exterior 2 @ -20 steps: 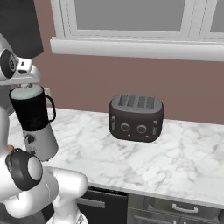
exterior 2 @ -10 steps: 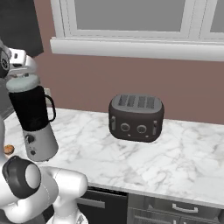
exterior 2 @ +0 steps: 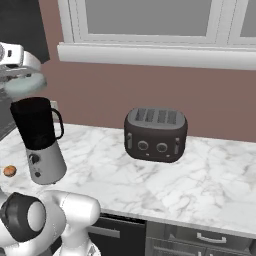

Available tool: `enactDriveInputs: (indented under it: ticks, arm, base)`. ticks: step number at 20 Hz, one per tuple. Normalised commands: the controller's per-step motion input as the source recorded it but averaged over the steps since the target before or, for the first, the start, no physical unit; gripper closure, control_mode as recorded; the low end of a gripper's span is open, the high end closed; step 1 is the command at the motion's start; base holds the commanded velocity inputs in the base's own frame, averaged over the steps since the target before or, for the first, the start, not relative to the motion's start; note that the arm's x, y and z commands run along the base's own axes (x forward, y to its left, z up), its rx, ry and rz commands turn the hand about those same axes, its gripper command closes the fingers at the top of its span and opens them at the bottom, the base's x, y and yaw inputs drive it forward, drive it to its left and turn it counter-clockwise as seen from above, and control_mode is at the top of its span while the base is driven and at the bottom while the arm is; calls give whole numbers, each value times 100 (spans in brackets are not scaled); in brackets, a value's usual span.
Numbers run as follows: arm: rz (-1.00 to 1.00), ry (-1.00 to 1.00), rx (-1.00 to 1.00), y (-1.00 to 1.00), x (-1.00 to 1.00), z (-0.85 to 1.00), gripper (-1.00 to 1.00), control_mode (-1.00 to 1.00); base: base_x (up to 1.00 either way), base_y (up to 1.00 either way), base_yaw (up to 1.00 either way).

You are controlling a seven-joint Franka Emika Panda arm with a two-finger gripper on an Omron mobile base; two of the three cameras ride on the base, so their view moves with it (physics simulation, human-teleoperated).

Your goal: Open the blender lid, put the tangerine in the blender, close the lid, and start the blender.

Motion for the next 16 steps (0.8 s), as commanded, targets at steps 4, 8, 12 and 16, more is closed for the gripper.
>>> enactDriveInputs:
  ticks: [4, 8, 12, 16]
  arm:
    - [-12, -1, 9, -100, -73, -59, 100, -100]
    - [-12, 0, 5, -100, -53, -75, 100, -100]
    - [-7, 5, 0, -100, -17, -66, 100, -100]
    - [-2, 11, 0, -100, 4, -58, 100, -100]
  base:
    - [0, 0, 0]
    - [0, 0, 0]
    - [0, 0, 0]
    - [0, 0, 0]
